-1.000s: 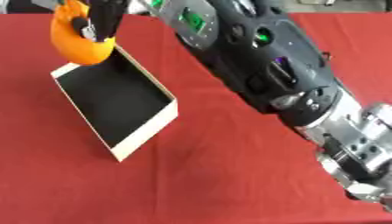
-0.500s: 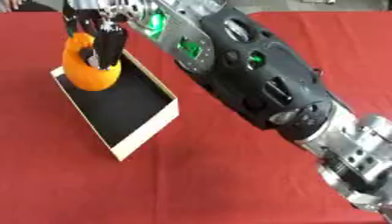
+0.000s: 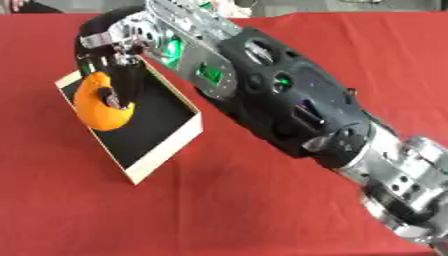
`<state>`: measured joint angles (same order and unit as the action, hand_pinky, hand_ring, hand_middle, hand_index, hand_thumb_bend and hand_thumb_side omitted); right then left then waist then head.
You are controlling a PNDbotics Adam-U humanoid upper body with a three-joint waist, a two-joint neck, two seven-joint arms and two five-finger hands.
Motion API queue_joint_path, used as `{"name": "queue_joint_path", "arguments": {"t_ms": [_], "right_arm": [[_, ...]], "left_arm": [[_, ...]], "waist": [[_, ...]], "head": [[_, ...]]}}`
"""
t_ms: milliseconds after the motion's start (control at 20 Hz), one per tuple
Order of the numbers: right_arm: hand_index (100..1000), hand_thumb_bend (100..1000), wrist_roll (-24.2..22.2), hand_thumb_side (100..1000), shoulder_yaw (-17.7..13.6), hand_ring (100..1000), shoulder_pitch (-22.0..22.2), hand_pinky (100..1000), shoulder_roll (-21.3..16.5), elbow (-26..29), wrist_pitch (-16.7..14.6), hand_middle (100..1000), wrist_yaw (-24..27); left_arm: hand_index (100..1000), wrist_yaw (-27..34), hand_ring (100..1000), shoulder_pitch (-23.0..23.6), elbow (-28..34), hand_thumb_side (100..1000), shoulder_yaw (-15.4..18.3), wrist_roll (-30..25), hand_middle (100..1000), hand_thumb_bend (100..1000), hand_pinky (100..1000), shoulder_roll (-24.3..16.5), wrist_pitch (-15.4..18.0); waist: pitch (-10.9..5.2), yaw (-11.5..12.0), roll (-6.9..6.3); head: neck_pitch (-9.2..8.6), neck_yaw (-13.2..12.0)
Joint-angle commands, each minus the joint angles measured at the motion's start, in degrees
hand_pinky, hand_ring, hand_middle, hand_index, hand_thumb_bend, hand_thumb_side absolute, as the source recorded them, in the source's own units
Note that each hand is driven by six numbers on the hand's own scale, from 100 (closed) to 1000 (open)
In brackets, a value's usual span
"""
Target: Pick up objects on the table and place them in the box.
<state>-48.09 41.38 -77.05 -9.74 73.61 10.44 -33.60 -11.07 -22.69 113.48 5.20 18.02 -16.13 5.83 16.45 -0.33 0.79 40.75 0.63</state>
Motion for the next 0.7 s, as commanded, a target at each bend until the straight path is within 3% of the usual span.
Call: {"name": "queue_joint_path", "arguments": {"t_ms": [50, 150, 250, 350, 550, 700], "right_arm": [[830, 100, -1.8, 100, -0.2, 820, -0.6, 831, -0.2, -1.4, -2.5, 743, -3.2], [854, 100, -2.8, 100, -0.2, 833, -0.4, 829, 0.0, -2.9, -3.9, 778, -5.0], [906, 100, -3.5, 411, -0.1, 891, -0.3, 846, 0.2, -4.1, -5.3, 848, -6.6], [924, 100, -3.8, 583, 0.0, 914, -0.1, 856, 0.2, -4.9, -7.2, 869, -8.9], [925, 100, -3.9, 689, -1.6, 922, 0.0, 858, 0.0, -5.1, -9.5, 874, -13.0], [911, 100, -3.4, 649, -3.1, 913, -0.1, 857, -0.7, -2.9, -9.2, 861, -13.9]], "left_arm": [[827, 0.2, 631, -0.7, 1.1, 543, 0.4, -0.1, 665, 324, 512, -0.3, 0.2], [827, 0.2, 631, -0.6, 1.1, 543, 0.5, -0.1, 664, 325, 512, -0.3, 0.2], [827, 0.2, 631, -0.6, 1.1, 543, 0.5, -0.1, 664, 324, 512, -0.3, 0.1], [827, 0.2, 630, -0.6, 1.1, 542, 0.5, -0.1, 664, 323, 512, -0.3, 0.1], [827, 0.2, 629, -0.5, 1.1, 543, 0.4, -0.2, 664, 322, 512, -0.2, 0.1], [827, 0.1, 629, -0.5, 1.1, 543, 0.4, -0.3, 663, 321, 512, -0.3, 0.0]], "waist": [[-1.01, 0.1, -0.34], [-1.05, 0.1, -0.38], [-1.08, 0.0, -0.42], [-1.09, 0.0, -0.47], [-1.08, -0.1, -0.54], [-1.1, -0.2, -0.55]], "head": [[-0.24, 0.0], [-0.32, 0.0], [-0.39, 0.1], [-0.45, 0.2], [-0.47, 0.2], [-0.4, 0.1]]}}
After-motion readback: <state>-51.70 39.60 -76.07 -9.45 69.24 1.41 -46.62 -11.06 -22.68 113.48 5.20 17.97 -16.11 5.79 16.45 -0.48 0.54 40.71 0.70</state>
